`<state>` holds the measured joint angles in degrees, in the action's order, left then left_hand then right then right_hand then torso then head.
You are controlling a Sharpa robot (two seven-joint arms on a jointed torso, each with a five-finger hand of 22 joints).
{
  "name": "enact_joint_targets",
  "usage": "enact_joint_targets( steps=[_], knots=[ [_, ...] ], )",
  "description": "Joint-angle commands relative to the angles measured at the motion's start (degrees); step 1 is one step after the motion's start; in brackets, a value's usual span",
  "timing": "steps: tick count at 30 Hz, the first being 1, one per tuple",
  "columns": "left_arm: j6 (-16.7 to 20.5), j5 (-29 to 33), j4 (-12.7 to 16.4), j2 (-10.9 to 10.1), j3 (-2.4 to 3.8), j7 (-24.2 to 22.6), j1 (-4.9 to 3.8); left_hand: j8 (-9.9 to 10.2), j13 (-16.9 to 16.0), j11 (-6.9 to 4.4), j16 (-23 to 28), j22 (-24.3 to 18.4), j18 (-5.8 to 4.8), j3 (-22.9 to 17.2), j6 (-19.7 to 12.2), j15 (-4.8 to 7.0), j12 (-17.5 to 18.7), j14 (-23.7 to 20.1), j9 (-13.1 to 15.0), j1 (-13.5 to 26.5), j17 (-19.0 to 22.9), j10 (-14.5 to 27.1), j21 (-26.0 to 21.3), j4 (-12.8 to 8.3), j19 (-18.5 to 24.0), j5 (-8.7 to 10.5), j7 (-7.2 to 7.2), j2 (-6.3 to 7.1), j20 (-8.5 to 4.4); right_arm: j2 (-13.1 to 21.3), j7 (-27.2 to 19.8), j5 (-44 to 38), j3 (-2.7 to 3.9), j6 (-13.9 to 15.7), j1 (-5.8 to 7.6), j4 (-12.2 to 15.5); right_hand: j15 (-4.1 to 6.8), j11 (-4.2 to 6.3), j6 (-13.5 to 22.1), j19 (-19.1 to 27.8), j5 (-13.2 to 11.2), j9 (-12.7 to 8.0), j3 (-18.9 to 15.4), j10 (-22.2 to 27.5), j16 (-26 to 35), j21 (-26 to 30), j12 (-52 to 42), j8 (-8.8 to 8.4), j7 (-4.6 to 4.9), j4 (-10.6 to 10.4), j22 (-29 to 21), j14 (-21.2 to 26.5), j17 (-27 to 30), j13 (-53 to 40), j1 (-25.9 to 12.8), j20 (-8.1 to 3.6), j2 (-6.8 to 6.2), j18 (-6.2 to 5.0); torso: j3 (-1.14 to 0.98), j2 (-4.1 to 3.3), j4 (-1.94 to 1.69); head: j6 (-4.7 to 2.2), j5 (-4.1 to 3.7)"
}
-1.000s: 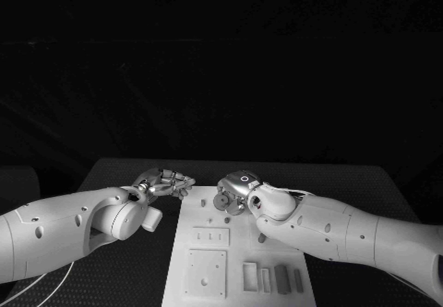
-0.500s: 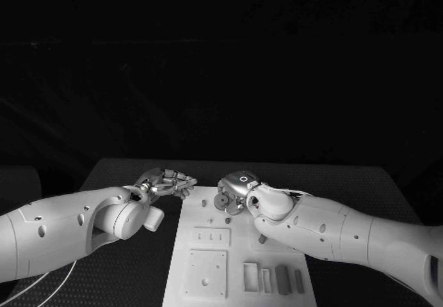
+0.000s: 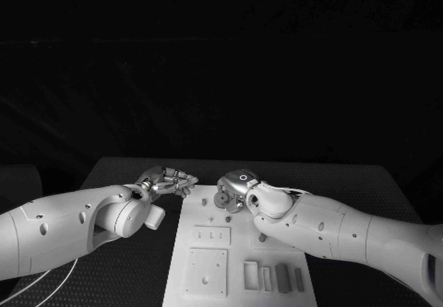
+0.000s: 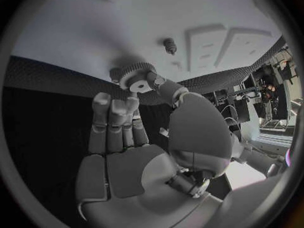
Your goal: Assemble the parts on the task board
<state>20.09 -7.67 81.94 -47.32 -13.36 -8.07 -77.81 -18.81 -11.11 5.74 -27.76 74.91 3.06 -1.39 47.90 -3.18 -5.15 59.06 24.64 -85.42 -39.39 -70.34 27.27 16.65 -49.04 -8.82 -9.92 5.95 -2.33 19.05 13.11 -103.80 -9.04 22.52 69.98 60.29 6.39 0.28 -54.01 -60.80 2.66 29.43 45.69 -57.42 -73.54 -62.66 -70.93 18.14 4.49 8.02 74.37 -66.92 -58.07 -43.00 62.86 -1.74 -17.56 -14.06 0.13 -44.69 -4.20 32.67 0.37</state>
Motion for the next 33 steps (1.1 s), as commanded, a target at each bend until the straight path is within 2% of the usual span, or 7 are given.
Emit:
enact_joint_targets(
  steps=[1, 7, 15, 23, 27, 33],
  knots=[
    [-0.45, -0.12, 0.09, 0.16, 0.06, -0.32, -0.08, 0.35, -0.09, 0.29, 0.28, 0.68, 1.12, 0.27, 0.11, -0.09, 0.23, 0.35, 0.08, 0.05, -0.08, 0.22, 0.28, 0.0, 0.34, 0.29, -0.16, -0.45, -0.12, -0.02, -0.23, 0.14, -0.17, -1.76, -0.17, -0.42, -0.94, -1.02, 1.03, 0.48, 0.12, -0.76, -0.31, 0.33, 0.46, 0.32, 0.41, -1.68, 2.62, 0.93, -0.12, 0.37, 0.12, 0.11, -0.24, -0.04, 0.42, -0.94, -0.05, 0.0, 0.02, -0.02, 0.06],
    [-0.38, -0.12, 0.06, 0.18, 0.06, -0.33, -0.08, 0.37, -0.1, 0.3, 0.29, 0.68, 1.12, 0.28, 0.1, -0.09, 0.24, 0.35, 0.08, 0.06, -0.09, 0.22, 0.29, 0.01, 0.34, 0.29, -0.16, -0.44, -0.12, -0.02, 0.24, 0.21, -0.21, -2.93, -0.17, -0.66, -1.96, -2.04, 3.56, 0.99, 0.11, -1.43, -0.89, 1.16, 0.71, 0.67, 0.49, -3.1, 3.73, 1.72, -0.29, 0.96, 0.15, 0.2, -0.6, 0.28, 0.42, -0.94, -0.05, -0.01, 0.06, 0.01, 0.01],
    [-0.41, -0.12, 0.03, 0.17, 0.06, -0.31, -0.08, 0.38, -0.11, 0.31, 0.32, 0.67, 1.11, 0.29, 0.09, -0.1, 0.26, 0.35, 0.09, 0.13, -0.11, 0.23, 0.29, 0.03, 0.34, 0.3, -0.17, -0.44, -0.11, 0.17, 0.1, 0.41, -0.23, -3.17, -0.16, -0.74, -2.24, -2.31, 4.16, 1.26, 0.13, -1.56, -1.29, 1.6, 0.84, 0.85, 0.53, -3.39, 4.02, 1.92, -0.36, 1.27, 0.17, 0.27, -0.98, 0.5, 0.39, -0.94, -0.04, -0.01, 0.03, 0.13, 0.11],
    [-0.43, -0.12, -0.03, 0.2, 0.05, -0.32, -0.08, 0.4, -0.12, 0.31, 0.33, 0.67, 1.11, 0.29, 0.1, -0.1, 0.27, 0.36, 0.1, 0.15, -0.12, 0.24, 0.29, 0.03, 0.34, 0.29, -0.18, -0.46, -0.11, 0.48, -0.1, 0.76, -0.26, -3.51, -0.16, -0.02, -2.24, -2.28, 3.62, 1.22, 0.14, -1.44, -1.17, 1.6, 0.82, 0.85, 0.41, -3.06, 3.96, 1.79, -0.4, 1.28, 0.17, 0.28, -0.94, 0.57, 0.46, -0.94, -0.03, 0.0, 0.0, 0.2, 0.08],
    [-0.43, -0.12, -0.04, 0.12, 0.05, -0.3, -0.08, 0.4, -0.13, 0.31, 0.34, 0.67, 1.11, 0.29, 0.1, -0.1, 0.27, 0.36, 0.11, 0.16, -0.13, 0.23, 0.29, 0.03, 0.35, 0.29, -0.18, -0.46, -0.11, 0.82, -0.02, 0.7, -0.28, -3.26, -0.16, 0.15, -1.8, -1.77, 1.61, 1.02, 0.12, -0.91, -0.9, 1.41, 0.67, 0.69, 0.13, -1.88, 3.38, 1.42, -0.4, 1.08, 0.16, 0.32, -0.75, 0.62, 0.47, -0.94, -0.04, -0.02, 0.04, 0.29, 0.16],
    [-0.47, -0.12, -0.03, 0.12, 0.05, -0.31, -0.08, 0.4, -0.14, 0.31, 0.35, 0.66, 1.11, 0.29, 0.11, -0.1, 0.28, 0.36, 0.12, 0.18, -0.14, 0.23, 0.29, 0.03, 0.35, 0.29, -0.18, -0.47, -0.11, 0.81, 0.1, 0.47, -0.32, -2.92, -0.17, 0.28, -1.49, -1.44, 0.74, 1.01, 0.12, -0.56, -1.17, 1.39, 0.65, 0.62, 0.07, -1.32, 3.04, 1.46, -0.37, 1.06, 0.18, 0.4, -0.89, 0.62, 0.42, -0.94, -0.04, 0.0, 0.06, 0.33, 0.21]
  ],
)
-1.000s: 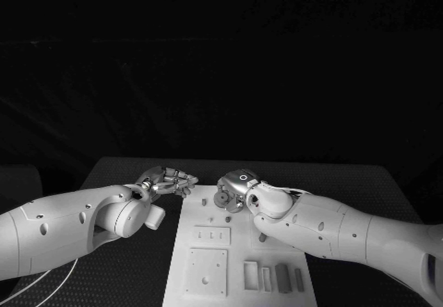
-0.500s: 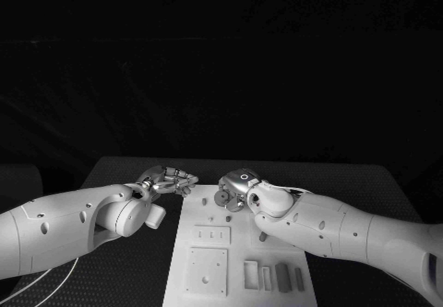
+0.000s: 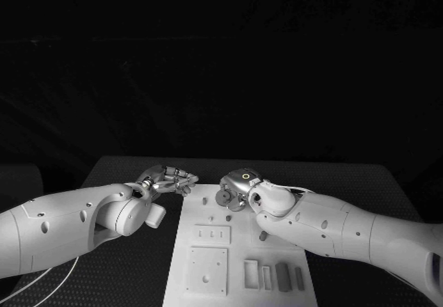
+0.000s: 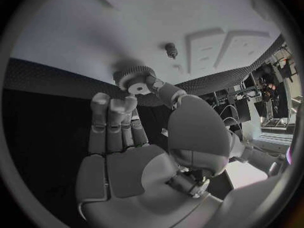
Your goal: Assemble the parts on the task board
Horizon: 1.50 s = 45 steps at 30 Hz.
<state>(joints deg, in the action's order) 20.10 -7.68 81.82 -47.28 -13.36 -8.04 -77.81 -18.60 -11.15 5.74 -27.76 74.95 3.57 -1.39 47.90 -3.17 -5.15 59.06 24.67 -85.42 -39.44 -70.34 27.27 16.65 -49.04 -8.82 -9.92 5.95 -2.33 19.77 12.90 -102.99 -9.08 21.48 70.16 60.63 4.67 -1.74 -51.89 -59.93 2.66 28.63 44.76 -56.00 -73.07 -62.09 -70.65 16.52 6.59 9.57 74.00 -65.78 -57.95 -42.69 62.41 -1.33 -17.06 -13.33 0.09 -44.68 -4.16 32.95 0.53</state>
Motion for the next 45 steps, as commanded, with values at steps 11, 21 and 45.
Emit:
enact_joint_targets(
  steps=[11, 21, 45],
  knots=[
    [-0.41, -0.12, 0.04, 0.08, 0.05, -0.38, -0.08, 0.2, -0.11, 0.31, 0.37, 0.62, 0.6, 0.28, 0.12, -0.1, 0.29, 0.37, 0.1, 0.2, -0.11, 0.23, 0.3, 0.03, 0.34, 0.29, -0.18, -0.5, -0.11, 0.0, 0.29, -0.31, -0.35, -1.52, -0.4, 0.54, 0.35, 0.67, -1.16, 0.35, 0.12, 0.45, -1.67, 0.13, 0.23, 0.05, -0.23, 0.28, 0.87, 0.71, 0.04, 0.03, 0.1, 0.21, -1.1, 0.21, -0.11, -1.67, 0.0, -0.02, 0.02, 0.12, -0.01],
    [-0.18, -0.12, 0.08, -0.02, 0.05, -0.51, -0.08, 0.22, -0.12, 0.31, 0.39, 0.62, 0.61, 0.28, 0.12, -0.1, 0.3, 0.38, 0.11, 0.2, -0.13, 0.23, 0.3, 0.01, 0.35, 0.29, -0.18, -0.49, -0.12, 0.03, 0.24, -0.36, -0.41, -1.57, -0.41, 0.54, 0.14, 0.41, 0.06, 0.55, 0.13, 0.33, -2.46, 0.37, 0.34, 0.17, -0.19, -0.35, 1.17, 1.39, -0.03, 0.21, 0.16, 0.33, -1.41, 0.23, -0.12, -1.67, 0.04, -0.02, -0.02, 0.21, -0.04],
    [-0.34, -0.12, 0.02, -0.03, 0.05, -0.46, -0.08, 0.24, -0.16, 0.3, 0.42, 0.61, 0.62, 0.26, 0.13, -0.09, 0.31, 0.41, 0.14, 0.19, -0.18, 0.22, 0.31, 0.0, 0.34, 0.29, -0.18, -0.47, -0.12, 0.76, 0.23, -0.09, -0.63, -1.9, -0.45, 1.01, -0.8, -0.58, 2.84, 0.94, 0.2, -0.44, -3.79, 1.03, 0.57, 0.33, -0.29, -1.93, 2.19, 2.63, -0.1, 0.52, 0.34, 0.5, -1.95, 0.44, -0.18, -1.67, 0.01, -0.01, 0.0, 0.41, -0.06]
  ],
)
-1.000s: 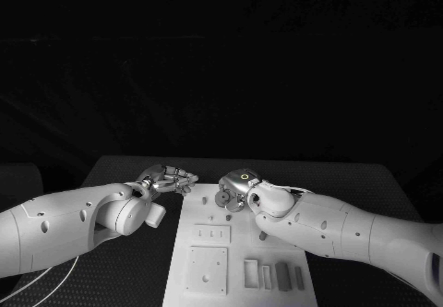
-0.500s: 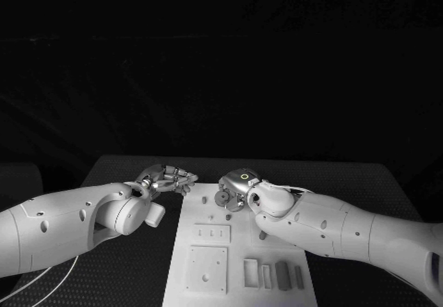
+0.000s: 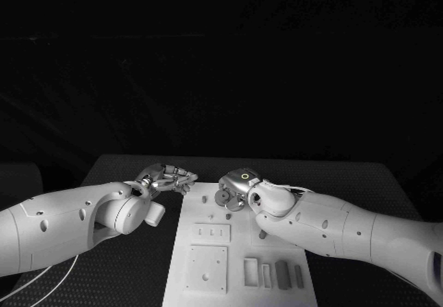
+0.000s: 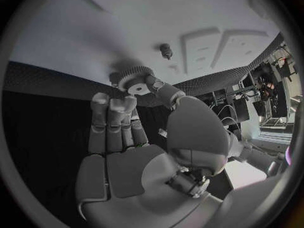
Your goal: Assemble the parts on the task board
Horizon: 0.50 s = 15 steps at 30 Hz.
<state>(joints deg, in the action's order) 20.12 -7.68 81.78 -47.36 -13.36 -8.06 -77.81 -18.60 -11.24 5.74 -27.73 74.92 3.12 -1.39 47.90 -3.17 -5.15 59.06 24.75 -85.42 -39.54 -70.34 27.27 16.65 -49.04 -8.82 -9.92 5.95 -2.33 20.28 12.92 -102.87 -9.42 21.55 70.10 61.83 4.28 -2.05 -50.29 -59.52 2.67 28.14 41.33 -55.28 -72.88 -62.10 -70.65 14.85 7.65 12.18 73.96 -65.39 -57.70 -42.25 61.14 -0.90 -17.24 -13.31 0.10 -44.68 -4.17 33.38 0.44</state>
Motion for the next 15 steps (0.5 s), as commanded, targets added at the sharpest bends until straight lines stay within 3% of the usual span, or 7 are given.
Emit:
enact_joint_targets(
  steps=[1, 15],
  knots=[
    [-0.34, -0.12, 0.05, 0.05, 0.05, -0.45, -0.07, 0.24, -0.07, 0.3, 0.4, 0.64, 1.07, 0.26, 0.13, -0.09, 0.31, 0.41, 0.06, 0.19, -0.08, 0.22, 0.31, 0.01, 0.34, 0.29, -0.18, -0.47, -0.12, 0.3, 0.22, -0.21, -0.29, -1.91, -0.4, -0.14, -0.44, -0.3, 1.3, 0.58, 0.22, 0.02, -0.48, 0.38, 0.4, 0.35, -0.31, -0.29, 1.16, 0.27, -0.06, 0.17, 0.1, 0.06, -0.58, 0.02, 0.0, -1.69, 0.0, -0.01, -0.01, 0.01, 0.02],
    [-0.42, -0.12, 0.04, 0.0, 0.04, -0.45, -0.07, 0.26, -0.09, 0.3, 0.42, 0.64, 1.07, 0.25, 0.14, -0.09, 0.32, 0.42, 0.08, 0.2, -0.1, 0.21, 0.32, 0.01, 0.34, 0.29, -0.17, -0.5, -0.12, 1.03, 0.42, -0.6, -0.29, -1.56, -0.58, 0.95, -0.44, -0.28, 1.01, 0.61, 0.19, 0.06, -0.54, 0.45, 0.4, 0.36, -0.41, -0.12, 1.13, 0.58, -0.07, 0.2, 0.13, 0.07, -0.34, 0.06, 0.02, -1.69, 0.01, 0.0, 0.01, 0.04, 0.12]
  ],
)
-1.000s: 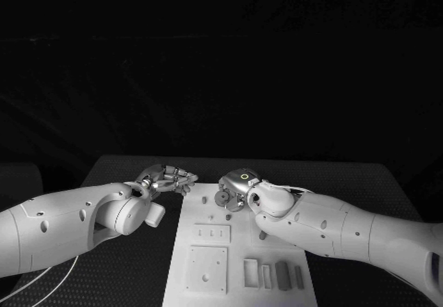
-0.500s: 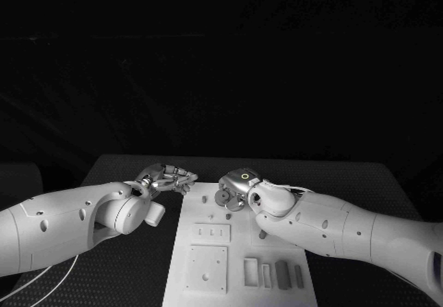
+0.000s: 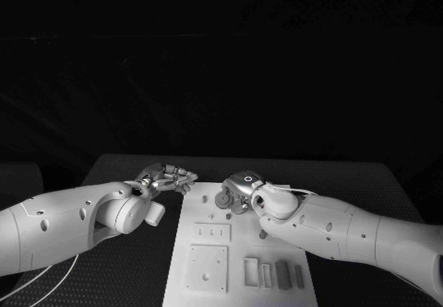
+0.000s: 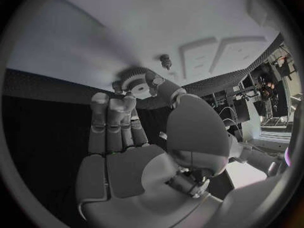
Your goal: Assemble the parts on the task board
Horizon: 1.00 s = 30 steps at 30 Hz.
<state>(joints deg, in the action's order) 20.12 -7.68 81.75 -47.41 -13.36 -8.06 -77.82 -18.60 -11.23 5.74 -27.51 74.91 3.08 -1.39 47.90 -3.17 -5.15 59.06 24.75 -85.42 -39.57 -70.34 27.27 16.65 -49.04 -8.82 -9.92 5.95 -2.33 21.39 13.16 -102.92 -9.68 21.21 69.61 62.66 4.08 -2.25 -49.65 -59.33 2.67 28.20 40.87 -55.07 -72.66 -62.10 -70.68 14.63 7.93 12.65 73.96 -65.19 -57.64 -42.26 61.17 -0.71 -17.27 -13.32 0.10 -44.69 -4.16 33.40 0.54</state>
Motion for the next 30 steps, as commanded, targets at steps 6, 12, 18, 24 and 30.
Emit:
enact_joint_targets(
  steps=[6, 12, 18, 24, 30],
  knots=[
    [-0.48, -0.12, 0.08, 0.06, 0.05, -0.42, -0.07, 0.27, -0.11, 0.3, 0.21, 0.65, 1.1, 0.25, 0.15, -0.09, 0.33, 0.43, 0.08, 0.23, -0.09, 0.21, 0.33, 0.02, 0.34, 0.29, -0.17, -0.51, -0.12, -0.18, 0.31, -0.54, -0.03, -1.01, -0.09, -0.11, -0.23, -0.07, 0.33, 0.42, 0.19, 0.0, -0.06, 0.25, 0.19, 0.36, -0.4, 0.12, 0.84, 0.16, -0.07, 0.0, 0.08, 0.08, -0.31, -0.13, 0.06, -1.68, 0.02, 0.0, 0.01, -0.02, -0.02],
    [-0.5, -0.12, 0.04, 0.03, 0.05, -0.39, -0.07, 0.27, -0.11, 0.3, 0.22, 0.64, 1.1, 0.25, 0.15, -0.09, 0.33, 0.43, 0.09, 0.24, -0.1, 0.21, 0.33, 0.03, 0.34, 0.29, -0.17, -0.51, -0.12, -0.13, 0.31, -0.43, -0.03, -0.76, -0.1, -0.35, -0.22, -0.07, 0.36, 0.42, 0.19, 0.0, -0.04, 0.25, 0.19, 0.36, -0.4, 0.11, 0.84, 0.16, -0.08, 0.0, 0.08, 0.08, -0.27, -0.13, 0.07, -1.68, 0.01, -0.03, -0.01, -0.02, -0.13],
    [-0.51, -0.12, 0.03, 0.08, 0.05, -0.36, -0.07, 0.28, -0.12, 0.31, 0.22, 0.64, 1.1, 0.25, 0.15, -0.09, 0.34, 0.43, 0.09, 0.28, -0.11, 0.21, 0.33, 0.04, 0.34, 0.29, -0.18, -0.52, -0.11, -0.06, -1.69, 3.62, -0.03, -3.4, -0.1, -0.72, -0.23, -0.14, 0.62, 0.29, 0.1, -0.09, 1.12, 0.18, 0.21, 0.45, -0.46, -0.04, 0.85, -0.54, -0.21, -0.03, 0.14, 0.16, 0.27, -0.12, 0.1, -1.68, 0.02, -0.01, -0.02, -0.04, -0.18],
    [-0.49, -0.12, 0.04, 0.06, 0.05, -0.38, -0.07, 0.31, -0.13, 0.32, 0.25, 0.64, 1.09, 0.25, 0.14, -0.1, 0.35, 0.44, 0.11, 0.43, -0.13, 0.22, 0.33, 0.08, 0.34, 0.29, -0.21, -0.6, -0.1, 0.03, -2.5, 4.79, -0.03, -5.06, -0.09, -1.21, 1.47, 2.08, 1.43, 0.85, 4.6, -0.8, 13.34, 0.74, 0.66, 0.98, -0.07, -0.52, -1.69, -4.68, -0.4, 0.5, 0.43, 0.68, 4.33, 0.64, 5.31, -1.68, 0.02, 0.0, 0.0, -0.08, -0.18],
    [-0.46, -0.12, 0.01, 0.04, 0.05, -0.37, -0.07, 0.32, -0.14, 0.32, 0.26, 0.63, 1.09, 0.25, 0.13, -0.1, 0.36, 0.45, 0.11, 0.47, -0.14, 0.22, 0.34, 0.07, 0.34, 0.28, -0.22, -0.62, -0.11, 0.22, -2.63, 4.82, -0.03, -5.23, -0.09, -1.26, 2.45, 3.08, 1.55, 1.16, 2.46, -1.09, 17.92, 1.45, 0.18, 0.13, -0.69, -0.12, -2.79, -2.92, 0.4, 1.13, 0.2, 0.5, 0.87, 0.79, 7.27, -1.68, 0.01, -0.01, -0.02, -0.03, -0.15]
  ],
)
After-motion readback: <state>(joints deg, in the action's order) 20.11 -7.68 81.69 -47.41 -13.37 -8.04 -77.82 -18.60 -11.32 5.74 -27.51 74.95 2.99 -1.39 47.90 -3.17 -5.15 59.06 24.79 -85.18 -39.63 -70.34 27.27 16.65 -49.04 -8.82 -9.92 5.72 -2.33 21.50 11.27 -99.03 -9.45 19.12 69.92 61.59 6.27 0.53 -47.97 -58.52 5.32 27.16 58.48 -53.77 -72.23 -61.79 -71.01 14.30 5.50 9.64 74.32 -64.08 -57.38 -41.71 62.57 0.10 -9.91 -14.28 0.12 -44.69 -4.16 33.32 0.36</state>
